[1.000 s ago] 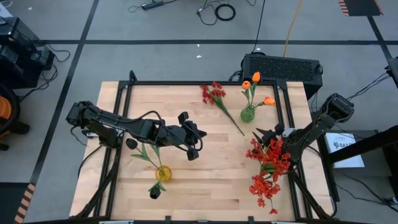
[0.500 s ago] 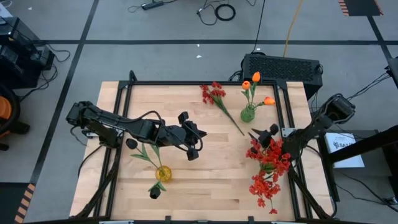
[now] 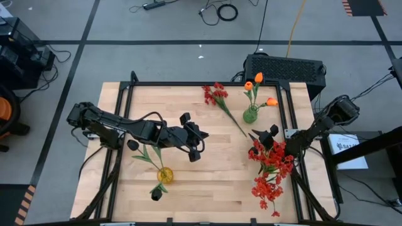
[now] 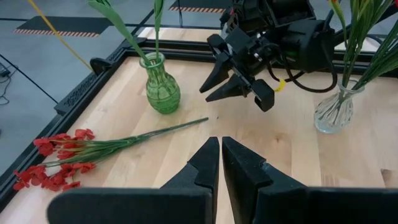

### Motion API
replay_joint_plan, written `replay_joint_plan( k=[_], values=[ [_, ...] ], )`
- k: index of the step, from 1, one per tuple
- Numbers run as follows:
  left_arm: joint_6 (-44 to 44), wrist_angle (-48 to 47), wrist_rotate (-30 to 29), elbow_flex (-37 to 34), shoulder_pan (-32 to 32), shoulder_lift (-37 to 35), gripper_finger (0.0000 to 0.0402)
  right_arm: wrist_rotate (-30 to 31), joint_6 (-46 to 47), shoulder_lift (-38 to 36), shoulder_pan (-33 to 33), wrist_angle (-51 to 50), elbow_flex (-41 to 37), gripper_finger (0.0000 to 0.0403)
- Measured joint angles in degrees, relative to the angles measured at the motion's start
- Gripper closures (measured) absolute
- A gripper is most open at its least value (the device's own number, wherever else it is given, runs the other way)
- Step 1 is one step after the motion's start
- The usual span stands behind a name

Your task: Sort flowers into vase by color

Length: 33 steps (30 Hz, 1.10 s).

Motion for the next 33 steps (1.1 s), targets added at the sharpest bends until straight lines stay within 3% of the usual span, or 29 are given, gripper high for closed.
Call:
replay_joint_plan(
  k=[19,33],
  values=[
    [0.0,0.0,0.0,0.0,0.0,0.0,0.0373,-4.3,-6.2,0.8,-4.5,9.6,-0.3,0.0298],
    [0.0,-0.4,0.0,0.0,0.0,0.0,0.0373,-5.8,-6.5,11.8,-7.2,20.0,-0.3,0.0298]
  ],
)
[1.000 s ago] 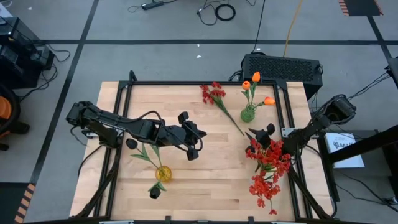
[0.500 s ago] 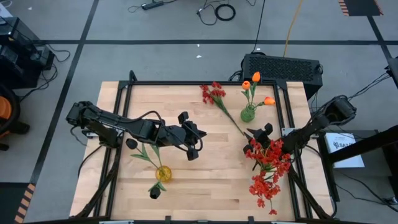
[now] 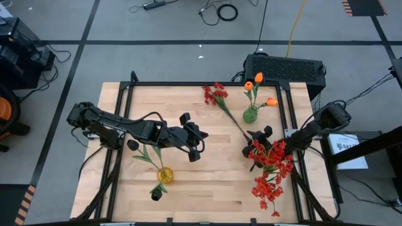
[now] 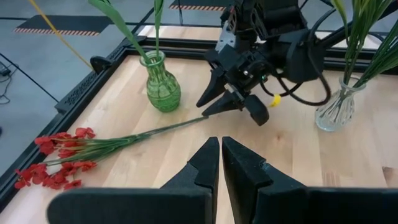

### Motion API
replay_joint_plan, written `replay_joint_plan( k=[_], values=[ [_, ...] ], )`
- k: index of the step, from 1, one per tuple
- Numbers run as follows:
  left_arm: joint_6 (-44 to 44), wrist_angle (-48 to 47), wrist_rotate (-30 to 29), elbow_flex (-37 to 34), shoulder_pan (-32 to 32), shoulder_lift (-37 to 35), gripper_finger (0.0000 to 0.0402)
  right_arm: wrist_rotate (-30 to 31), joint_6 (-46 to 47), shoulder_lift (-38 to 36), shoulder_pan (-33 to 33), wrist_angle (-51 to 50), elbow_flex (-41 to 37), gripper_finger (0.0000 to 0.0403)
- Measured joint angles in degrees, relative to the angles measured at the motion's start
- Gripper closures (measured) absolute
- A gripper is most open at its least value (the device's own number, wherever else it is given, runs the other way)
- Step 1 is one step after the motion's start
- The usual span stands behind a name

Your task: Sort flowers into vase by color

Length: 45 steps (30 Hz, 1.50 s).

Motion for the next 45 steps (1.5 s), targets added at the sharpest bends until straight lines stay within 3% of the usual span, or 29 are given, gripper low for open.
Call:
replay_joint_plan(
  k=[16,24,27,33,45],
  values=[
    [0.0,-1.1,0.0,0.0,0.0,0.0,0.0373,-6.9,-2.4,7.2,-4.6,7.0,0.0,0.0298],
    [0.0,-1.2,0.0,0.0,0.0,0.0,0.0373,-7.3,-2.2,10.7,-6.4,11.2,0.1,0.03],
    [0.0,-1.6,0.0,0.0,0.0,0.0,0.0373,-7.6,-2.1,10.7,-6.5,11.5,0.1,0.0317],
    [0.0,-2.8,0.0,0.0,0.0,0.0,0.0373,-8.4,-0.8,10.8,-6.5,11.1,0.1,0.039],
    [-0.1,-2.8,0.0,0.0,0.0,0.0,0.0373,-7.9,-3.9,9.7,-5.7,13.6,-0.2,0.0401]
  ],
)
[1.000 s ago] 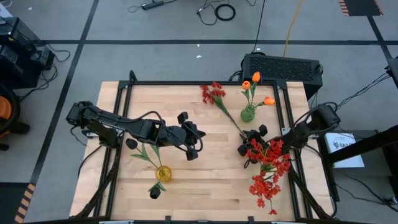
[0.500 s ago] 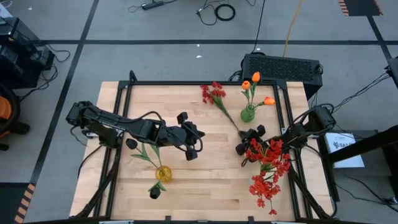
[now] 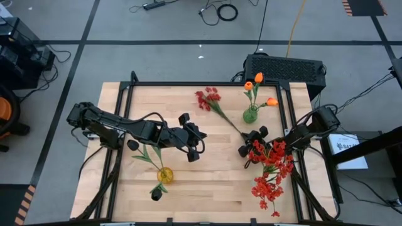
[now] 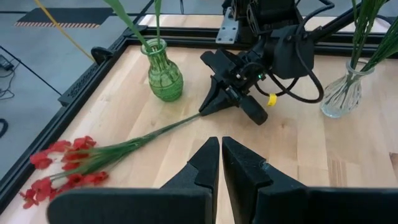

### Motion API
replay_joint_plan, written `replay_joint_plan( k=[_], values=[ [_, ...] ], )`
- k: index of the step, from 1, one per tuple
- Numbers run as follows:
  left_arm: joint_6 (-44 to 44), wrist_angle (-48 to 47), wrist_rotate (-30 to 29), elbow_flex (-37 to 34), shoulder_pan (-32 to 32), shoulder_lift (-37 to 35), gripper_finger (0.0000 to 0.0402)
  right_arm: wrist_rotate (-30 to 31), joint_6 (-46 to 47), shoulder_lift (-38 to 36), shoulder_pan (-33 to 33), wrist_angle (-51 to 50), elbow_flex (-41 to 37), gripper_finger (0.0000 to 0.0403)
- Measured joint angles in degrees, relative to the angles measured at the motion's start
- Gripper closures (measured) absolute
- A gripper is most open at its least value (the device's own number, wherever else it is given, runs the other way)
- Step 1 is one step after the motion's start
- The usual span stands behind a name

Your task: Sort flowers into vase by color

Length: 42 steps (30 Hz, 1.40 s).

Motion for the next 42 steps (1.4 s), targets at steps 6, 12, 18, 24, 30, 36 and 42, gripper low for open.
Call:
replay_joint_plan(
  k=[6,12,18,24,30,36,42],
  values=[
    [0.0,0.0,-1.0,0.0,0.0,0.0,0.0373,-0.4,-5.0,-5.0,0.1,1.4,0.0,0.0402],
    [0.1,0.3,-1.3,0.0,0.0,0.0,0.0373,0.5,-10.7,-10.3,0.1,1.5,0.0,0.0402],
    [0.1,0.3,-1.3,0.0,0.0,0.0,0.0373,-0.5,-15.8,-14.8,0.1,1.6,0.1,0.0403],
    [0.0,0.3,-1.2,0.0,0.0,0.0,0.0373,-0.9,-19.6,-19.0,0.1,1.5,0.1,0.0403],
    [-0.5,0.8,-0.3,-0.2,0.0,0.0,0.0373,-0.9,-21.4,-22.2,1.1,1.4,0.1,0.0403],
    [-1.6,13.7,0.7,-3.9,0.0,0.0,0.0373,-0.8,-25.3,-26.0,2.6,1.4,0.1,0.0402],
    [-1.5,22.9,2.2,-4.5,0.0,0.0,0.0327,0.6,-27.4,-29.1,2.7,1.7,0.1,0.0402]
  ],
)
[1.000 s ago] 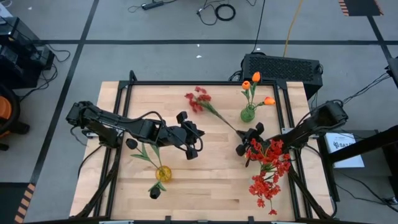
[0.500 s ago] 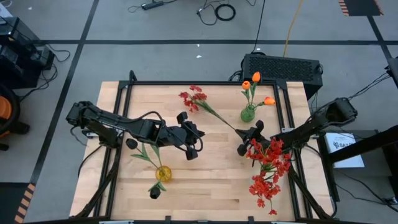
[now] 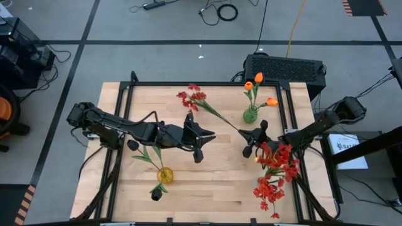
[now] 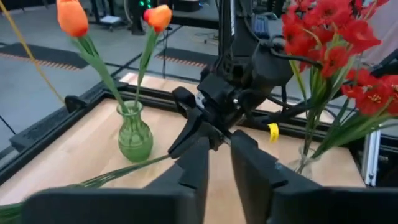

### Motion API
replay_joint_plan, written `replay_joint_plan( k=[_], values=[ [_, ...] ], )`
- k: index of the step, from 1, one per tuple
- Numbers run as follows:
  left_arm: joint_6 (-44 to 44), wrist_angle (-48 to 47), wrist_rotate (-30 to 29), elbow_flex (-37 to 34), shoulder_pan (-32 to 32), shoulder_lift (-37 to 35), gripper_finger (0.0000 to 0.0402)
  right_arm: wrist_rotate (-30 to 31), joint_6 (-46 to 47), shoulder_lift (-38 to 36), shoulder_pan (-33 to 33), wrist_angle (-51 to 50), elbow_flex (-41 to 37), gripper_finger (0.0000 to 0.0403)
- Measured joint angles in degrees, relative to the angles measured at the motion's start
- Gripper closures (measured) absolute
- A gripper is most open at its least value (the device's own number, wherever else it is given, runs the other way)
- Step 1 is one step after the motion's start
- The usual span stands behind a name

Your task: Sort flowers into vase by color

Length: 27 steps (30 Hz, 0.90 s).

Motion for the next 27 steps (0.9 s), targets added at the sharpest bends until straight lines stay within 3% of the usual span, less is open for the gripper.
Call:
replay_joint_plan(
  k=[5,9,27],
  values=[
    [2.1,-0.1,-1.2,0.0,0.0,0.0,0.026,0.2,-1.4,-1.0,0.0,0.2,0.0,0.0402],
    [2.5,-0.1,-1.2,0.0,0.0,0.0,0.0233,0.2,-1.5,-1.0,0.0,0.2,0.0,0.0402],
    [-0.1,-3.2,-0.6,-0.9,0.1,0.0,0.0228,-1.9,1.8,-2.5,-2.1,-4.3,0.0,0.0402]
  ],
)
